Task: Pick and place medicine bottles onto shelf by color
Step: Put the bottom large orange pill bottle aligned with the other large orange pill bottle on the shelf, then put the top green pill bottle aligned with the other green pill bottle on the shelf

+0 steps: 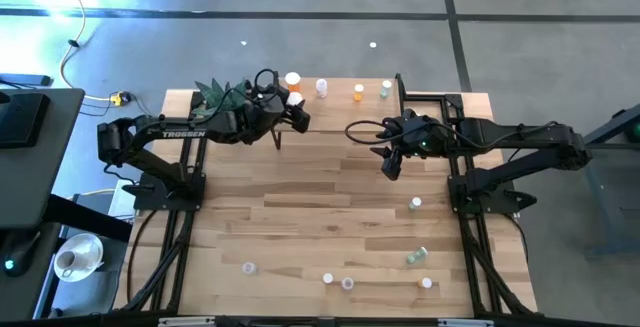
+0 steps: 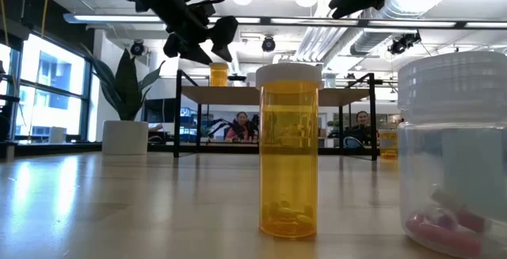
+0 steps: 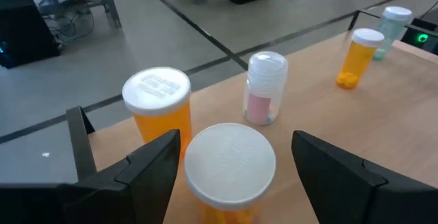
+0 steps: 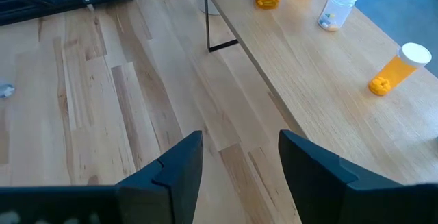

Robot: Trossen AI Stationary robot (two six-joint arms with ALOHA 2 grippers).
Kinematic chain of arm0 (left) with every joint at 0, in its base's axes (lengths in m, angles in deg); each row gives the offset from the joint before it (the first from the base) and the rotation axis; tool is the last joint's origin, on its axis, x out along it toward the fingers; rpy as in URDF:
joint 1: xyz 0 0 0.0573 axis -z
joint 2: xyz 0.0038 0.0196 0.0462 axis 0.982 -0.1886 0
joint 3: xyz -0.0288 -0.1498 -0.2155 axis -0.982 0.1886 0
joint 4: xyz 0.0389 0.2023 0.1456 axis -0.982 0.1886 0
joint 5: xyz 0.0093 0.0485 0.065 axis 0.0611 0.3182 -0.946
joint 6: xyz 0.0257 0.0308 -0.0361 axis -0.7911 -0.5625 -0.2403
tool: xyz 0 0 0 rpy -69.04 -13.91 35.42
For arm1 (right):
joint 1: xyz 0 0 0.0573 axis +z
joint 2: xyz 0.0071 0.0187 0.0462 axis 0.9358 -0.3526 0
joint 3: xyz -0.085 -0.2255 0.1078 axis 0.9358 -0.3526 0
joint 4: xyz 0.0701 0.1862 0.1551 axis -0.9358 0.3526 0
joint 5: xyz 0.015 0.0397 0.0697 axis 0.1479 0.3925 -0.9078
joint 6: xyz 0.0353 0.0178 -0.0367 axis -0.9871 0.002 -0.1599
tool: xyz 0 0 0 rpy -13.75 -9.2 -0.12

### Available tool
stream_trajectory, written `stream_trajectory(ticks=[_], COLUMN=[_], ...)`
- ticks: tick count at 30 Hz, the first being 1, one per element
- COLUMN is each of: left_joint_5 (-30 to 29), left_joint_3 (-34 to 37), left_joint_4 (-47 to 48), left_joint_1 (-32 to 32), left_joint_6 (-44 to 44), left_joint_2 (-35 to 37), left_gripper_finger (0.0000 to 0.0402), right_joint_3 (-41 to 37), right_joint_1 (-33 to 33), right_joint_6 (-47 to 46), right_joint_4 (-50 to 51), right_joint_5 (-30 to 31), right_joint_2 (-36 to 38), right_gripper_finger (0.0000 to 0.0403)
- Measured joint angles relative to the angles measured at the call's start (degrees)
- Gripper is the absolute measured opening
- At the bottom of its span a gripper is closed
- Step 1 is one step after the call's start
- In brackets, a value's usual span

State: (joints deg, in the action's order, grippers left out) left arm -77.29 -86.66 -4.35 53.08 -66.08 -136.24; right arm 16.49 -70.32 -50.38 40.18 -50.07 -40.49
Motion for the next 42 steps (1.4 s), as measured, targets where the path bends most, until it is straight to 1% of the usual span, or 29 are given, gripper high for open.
stream_trajectory(ticks=[8,13,16,23,27,31,33,35,42], left_joint_5=[-0.25,-3.73,-4.49,-4.38,-3.00,-2.06,-0.79,1.82,17.36], left_joint_3=[-0.02,-0.02,-0.02,-0.02,-0.02,-0.02,-0.02,-0.02,-0.02], left_joint_4=[1.01,3.81,4.72,4.68,3.93,3.56,3.75,3.90,9.78], left_joint_1=[-0.04,-0.07,-0.07,-0.07,-0.07,0.22,0.31,0.55,0.84], left_joint_6=[0.42,0.00,0.00,0.00,-0.86,-2.45,-3.12,-3.63,-4.55], left_joint_2=[-0.04,-0.06,-0.09,-0.09,0.02,2.27,3.81,5.85,13.82], left_gripper_finger=[0.0268,0.0268,0.0268,0.0268,0.0268,0.0268,0.0268,0.0268,0.0268], right_joint_3=[0.00,0.00,0.00,0.00,0.00,0.00,0.00,0.00,0.02], right_joint_1=[-0.01,-0.01,-0.01,-0.01,0.01,-0.01,0.00,-0.01,0.01], right_joint_6=[-0.01,-0.02,-0.02,-0.02,-0.02,-0.02,-0.07,-0.79,-3.07], right_joint_4=[-0.02,0.00,-0.02,-0.04,-0.04,-0.04,-0.04,-0.04,-0.01], right_joint_5=[0.02,0.02,0.04,0.04,0.04,0.04,-0.33,-1.72,-10.49], right_joint_2=[0.00,0.00,0.00,0.00,0.00,0.00,0.00,0.00,0.00], right_gripper_finger=[0.0184,0.0184,0.0184,0.0184,0.0184,0.0184,0.0184,0.0184,0.0184])
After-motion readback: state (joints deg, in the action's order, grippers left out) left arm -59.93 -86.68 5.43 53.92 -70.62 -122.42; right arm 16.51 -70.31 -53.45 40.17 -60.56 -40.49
